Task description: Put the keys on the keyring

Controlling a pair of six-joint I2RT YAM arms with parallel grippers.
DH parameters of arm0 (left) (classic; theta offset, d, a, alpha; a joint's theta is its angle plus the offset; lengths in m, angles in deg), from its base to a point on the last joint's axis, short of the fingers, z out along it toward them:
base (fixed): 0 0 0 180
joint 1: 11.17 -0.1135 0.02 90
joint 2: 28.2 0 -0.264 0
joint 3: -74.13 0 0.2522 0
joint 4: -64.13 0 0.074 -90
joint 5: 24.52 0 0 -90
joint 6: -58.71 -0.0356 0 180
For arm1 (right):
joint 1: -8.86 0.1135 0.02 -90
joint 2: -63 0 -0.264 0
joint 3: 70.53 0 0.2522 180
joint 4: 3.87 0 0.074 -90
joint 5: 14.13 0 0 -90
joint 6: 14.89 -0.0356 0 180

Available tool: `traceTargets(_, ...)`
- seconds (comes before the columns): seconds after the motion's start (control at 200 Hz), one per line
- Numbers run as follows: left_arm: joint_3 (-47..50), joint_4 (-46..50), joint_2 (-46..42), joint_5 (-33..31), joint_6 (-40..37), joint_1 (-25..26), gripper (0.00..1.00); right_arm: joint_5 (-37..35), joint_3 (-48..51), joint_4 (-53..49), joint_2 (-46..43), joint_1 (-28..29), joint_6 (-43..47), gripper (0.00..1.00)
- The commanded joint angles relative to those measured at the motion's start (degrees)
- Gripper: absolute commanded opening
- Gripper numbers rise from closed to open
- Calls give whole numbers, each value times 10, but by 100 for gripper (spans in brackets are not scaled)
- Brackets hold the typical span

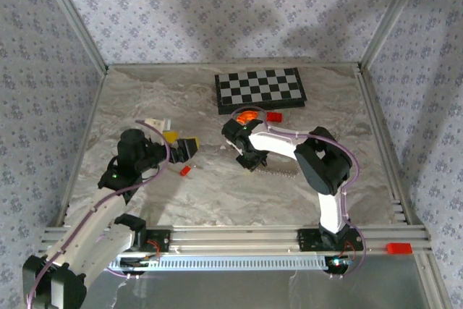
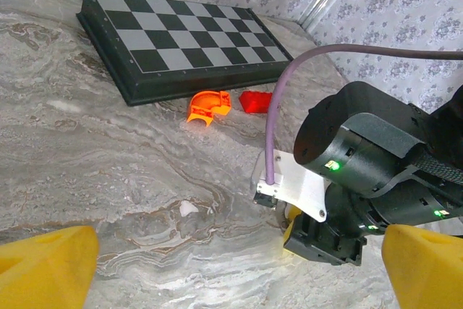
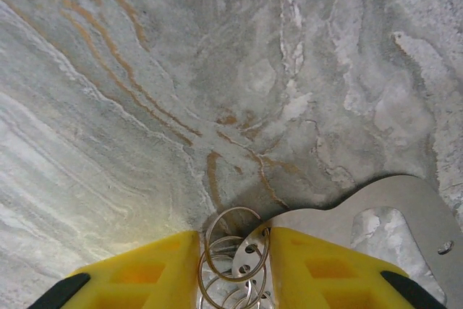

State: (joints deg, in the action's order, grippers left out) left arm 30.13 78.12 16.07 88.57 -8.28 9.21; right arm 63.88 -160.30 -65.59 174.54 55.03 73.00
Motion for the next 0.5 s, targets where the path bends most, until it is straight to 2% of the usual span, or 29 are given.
traceTargets(0.0, -3, -3, -9, -3, -7, 4, 100, -21, -17, -17, 10, 5, 3, 30)
traceTargets(0.37, -2, -2, -12, -4, -7, 4, 100, -30, -25, -18, 16, 8, 5, 24)
traceTargets(0.495, 0, -3, -12, -5, -7, 4, 100, -28, -21, -22, 10, 13, 1, 28)
